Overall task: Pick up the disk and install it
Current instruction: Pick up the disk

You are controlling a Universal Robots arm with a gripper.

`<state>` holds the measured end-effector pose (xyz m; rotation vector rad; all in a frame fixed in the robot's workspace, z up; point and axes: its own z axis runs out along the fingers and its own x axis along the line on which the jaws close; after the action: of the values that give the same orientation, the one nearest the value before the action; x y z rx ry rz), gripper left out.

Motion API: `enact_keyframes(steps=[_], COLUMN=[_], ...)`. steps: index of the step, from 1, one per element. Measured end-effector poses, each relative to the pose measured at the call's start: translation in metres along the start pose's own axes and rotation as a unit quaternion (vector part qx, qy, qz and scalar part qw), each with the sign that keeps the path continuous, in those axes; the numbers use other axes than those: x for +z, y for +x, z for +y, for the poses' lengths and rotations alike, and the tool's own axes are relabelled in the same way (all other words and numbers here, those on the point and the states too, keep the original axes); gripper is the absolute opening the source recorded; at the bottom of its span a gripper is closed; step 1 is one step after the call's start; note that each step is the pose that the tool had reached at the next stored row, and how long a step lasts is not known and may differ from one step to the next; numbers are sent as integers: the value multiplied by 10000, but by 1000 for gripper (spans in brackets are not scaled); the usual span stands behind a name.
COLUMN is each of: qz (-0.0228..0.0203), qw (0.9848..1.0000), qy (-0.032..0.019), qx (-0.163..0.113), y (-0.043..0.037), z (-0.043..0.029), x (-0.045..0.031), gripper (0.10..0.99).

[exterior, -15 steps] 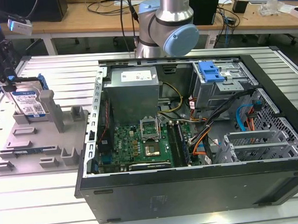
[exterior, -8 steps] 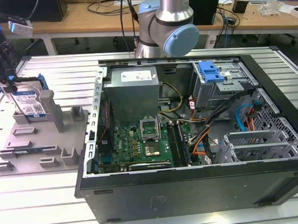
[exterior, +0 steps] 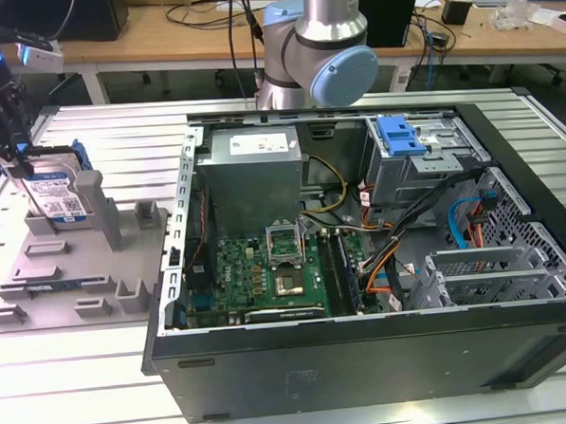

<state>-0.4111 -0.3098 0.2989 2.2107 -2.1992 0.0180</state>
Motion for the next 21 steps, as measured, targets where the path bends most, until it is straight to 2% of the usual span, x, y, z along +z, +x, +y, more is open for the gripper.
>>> enact_keyframes(steps=[4, 5, 21], qz=[0, 0, 0], qw=[10000, 10000, 10000], qy=[-1, -1, -1], qx=[0, 0, 0], y=[4, 7, 13], z=[1, 1, 2], x=[4, 7, 31], gripper=[396, 365, 365])
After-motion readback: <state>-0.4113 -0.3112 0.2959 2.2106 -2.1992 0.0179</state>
